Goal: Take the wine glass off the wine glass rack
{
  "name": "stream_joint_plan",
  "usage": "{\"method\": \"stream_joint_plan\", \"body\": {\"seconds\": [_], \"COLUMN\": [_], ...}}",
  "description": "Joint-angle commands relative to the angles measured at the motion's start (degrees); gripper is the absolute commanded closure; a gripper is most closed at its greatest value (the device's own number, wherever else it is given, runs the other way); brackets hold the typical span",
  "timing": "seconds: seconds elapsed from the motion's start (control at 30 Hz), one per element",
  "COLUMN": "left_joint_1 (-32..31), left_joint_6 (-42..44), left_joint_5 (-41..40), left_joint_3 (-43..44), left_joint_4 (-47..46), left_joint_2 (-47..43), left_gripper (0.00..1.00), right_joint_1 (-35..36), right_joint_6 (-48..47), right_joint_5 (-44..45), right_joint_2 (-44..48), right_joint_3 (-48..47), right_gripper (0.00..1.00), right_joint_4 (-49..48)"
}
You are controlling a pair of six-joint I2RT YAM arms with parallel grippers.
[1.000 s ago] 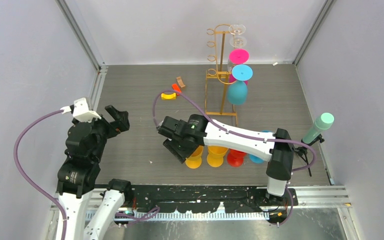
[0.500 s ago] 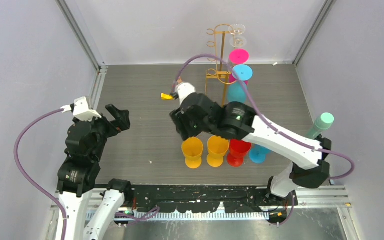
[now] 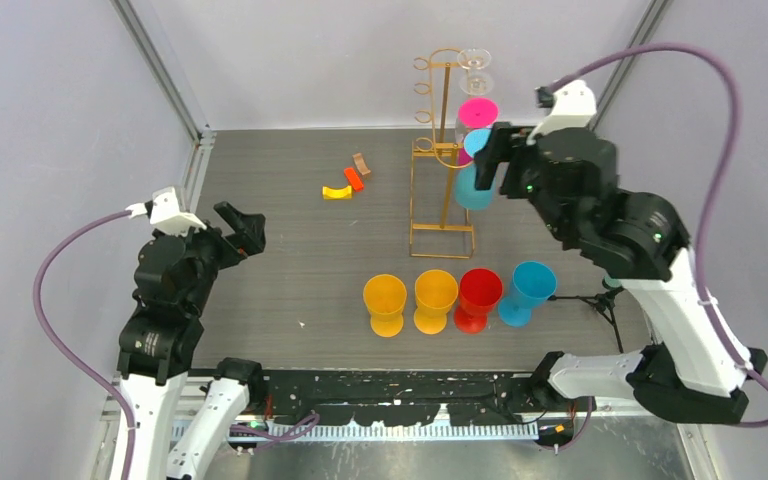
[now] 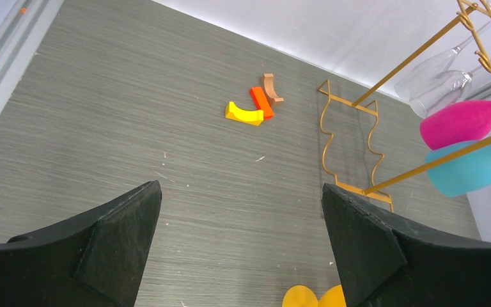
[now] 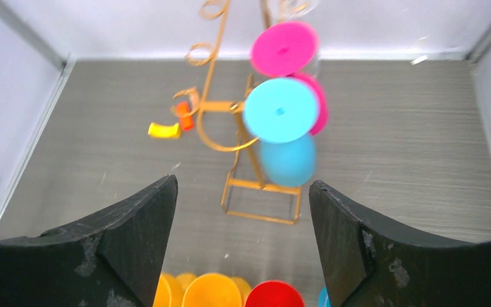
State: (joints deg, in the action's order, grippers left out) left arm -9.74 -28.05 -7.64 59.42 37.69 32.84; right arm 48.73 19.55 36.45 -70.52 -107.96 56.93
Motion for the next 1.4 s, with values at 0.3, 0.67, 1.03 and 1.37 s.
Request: {"method": "stream_joint_plan", "body": {"seconds": [0.3, 0.67, 1.03, 1.37], "left_joint_1": [0.04, -0.01, 0.07, 0.00], "left_joint_6": [-1.21, -1.21, -0.32, 0.09], "left_joint_5": [4.25, 5.03, 4.61, 4.04], "left_joint_3": [0.31, 0.42, 0.64, 0.86], "left_joint_4": [-2.97, -2.79, -2.03, -1.64], "left_joint_2": [1.28, 2.22, 2.84, 2.40], "left_gripper": [0.01, 0.00, 0.00, 0.00], "right_joint_1": [-22.96, -38.12, -41.34, -41.44], "right_joint_6": [-2.59, 0.60, 1.03, 2.62], "right_joint_5": [-18.10, -45.06, -52.53, -50.73], "right_joint_2": [-8.65, -14.42, -18.51, -22.28], "right_joint_3": [-7.45, -9.99, -10.30, -9.26], "right_gripper": [0.12, 0.13, 0.41, 0.41], "right_joint_4": [-1.93, -0.23, 0.83, 1.15]}}
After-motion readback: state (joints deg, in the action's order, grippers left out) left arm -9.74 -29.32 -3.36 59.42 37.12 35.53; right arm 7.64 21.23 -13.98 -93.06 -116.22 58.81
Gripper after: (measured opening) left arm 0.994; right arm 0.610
